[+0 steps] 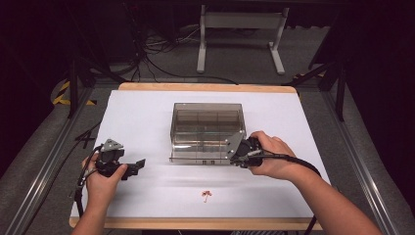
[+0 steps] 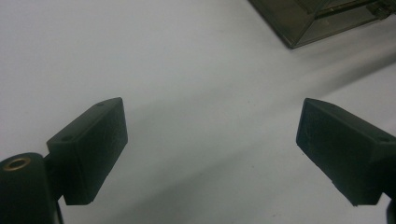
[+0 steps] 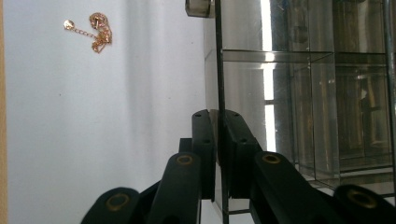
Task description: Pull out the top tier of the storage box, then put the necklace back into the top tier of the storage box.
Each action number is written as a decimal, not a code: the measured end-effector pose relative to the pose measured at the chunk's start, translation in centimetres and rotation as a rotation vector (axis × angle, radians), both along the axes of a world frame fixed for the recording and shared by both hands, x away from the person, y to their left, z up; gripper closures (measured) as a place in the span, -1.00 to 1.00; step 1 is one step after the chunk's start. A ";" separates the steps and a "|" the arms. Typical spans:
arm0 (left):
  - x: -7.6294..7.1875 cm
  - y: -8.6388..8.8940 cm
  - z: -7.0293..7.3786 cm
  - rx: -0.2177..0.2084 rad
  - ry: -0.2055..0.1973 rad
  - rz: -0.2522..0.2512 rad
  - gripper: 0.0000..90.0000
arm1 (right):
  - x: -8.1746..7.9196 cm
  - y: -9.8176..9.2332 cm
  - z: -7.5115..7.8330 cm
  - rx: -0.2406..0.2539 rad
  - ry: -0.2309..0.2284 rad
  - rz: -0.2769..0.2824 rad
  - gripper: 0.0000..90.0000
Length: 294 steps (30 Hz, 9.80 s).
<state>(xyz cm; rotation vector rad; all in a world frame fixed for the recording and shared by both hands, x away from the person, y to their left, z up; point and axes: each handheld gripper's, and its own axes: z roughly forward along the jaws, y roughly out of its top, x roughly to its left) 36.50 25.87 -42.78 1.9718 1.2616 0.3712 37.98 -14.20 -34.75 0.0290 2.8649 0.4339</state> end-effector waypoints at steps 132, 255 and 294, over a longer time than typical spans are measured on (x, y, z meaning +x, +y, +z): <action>0.0 -0.1 -0.3 0.018 0.012 -0.002 -0.79 | -3.7 6.7 -7.3 0.118 0.237 -0.021 0.93; -0.1 -0.1 -0.3 0.020 0.015 0.001 -0.79 | 2.6 4.3 3.3 0.331 0.077 -0.304 0.95; -0.1 -0.1 -0.2 0.022 0.020 0.001 -0.80 | 3.7 5.2 -0.1 0.239 0.104 -0.301 0.79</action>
